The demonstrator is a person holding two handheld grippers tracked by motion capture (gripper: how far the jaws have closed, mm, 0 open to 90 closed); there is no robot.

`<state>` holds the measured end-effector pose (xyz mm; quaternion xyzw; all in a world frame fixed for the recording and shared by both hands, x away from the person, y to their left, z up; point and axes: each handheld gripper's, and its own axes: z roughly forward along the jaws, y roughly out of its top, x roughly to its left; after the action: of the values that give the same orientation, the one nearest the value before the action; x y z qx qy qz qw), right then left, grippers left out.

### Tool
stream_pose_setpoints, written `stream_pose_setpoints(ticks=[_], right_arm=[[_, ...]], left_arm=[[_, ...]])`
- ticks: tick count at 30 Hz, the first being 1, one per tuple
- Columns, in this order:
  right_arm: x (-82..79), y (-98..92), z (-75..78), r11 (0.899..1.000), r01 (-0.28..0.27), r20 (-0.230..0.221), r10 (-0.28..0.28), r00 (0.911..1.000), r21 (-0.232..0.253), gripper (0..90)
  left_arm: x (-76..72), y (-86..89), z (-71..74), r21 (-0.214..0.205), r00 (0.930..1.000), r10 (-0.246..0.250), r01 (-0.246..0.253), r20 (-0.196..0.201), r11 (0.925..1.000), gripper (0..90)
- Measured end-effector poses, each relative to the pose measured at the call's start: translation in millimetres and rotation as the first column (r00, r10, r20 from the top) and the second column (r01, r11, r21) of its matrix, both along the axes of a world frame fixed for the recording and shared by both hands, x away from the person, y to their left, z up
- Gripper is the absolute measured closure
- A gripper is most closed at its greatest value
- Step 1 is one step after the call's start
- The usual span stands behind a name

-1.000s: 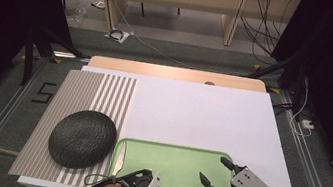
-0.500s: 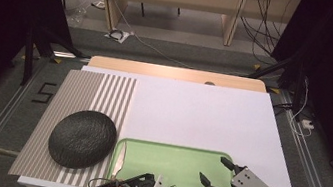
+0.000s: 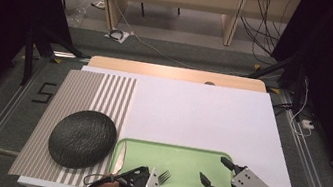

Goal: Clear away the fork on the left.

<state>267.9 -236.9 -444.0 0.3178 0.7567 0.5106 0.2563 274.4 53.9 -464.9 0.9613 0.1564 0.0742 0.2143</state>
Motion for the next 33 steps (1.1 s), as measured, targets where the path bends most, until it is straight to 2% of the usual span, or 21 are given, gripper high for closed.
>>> stream_pose_setpoints(ticks=[14, 24, 33], right_arm=[[-0.3, 0.2, -0.1, 1.0, -0.003, 0.0, 0.003, 1.0, -0.004, 20.4], [-0.4, 0.2, -0.2, 1.0, -0.004, 0.002, 0.004, 1.0, -0.006, 20.4], [-0.4, 0.5, -0.5, 1.0, -0.003, -0.001, 0.003, 1.0, -0.007, 20.5]], left_arm=[[10.1, 13.3, 0.0, -0.001, 0.9988, 0.049, -0.049, -0.001, 0.9988, 89.5], [20.6, 30.3, -0.3, 0.002, 0.994, 0.109, -0.109, 0.001, 0.994, 89.5], [24.5, 44.7, -0.6, -0.006, 0.9889, 0.148, -0.148, -0.014, 0.989, 89.5]])
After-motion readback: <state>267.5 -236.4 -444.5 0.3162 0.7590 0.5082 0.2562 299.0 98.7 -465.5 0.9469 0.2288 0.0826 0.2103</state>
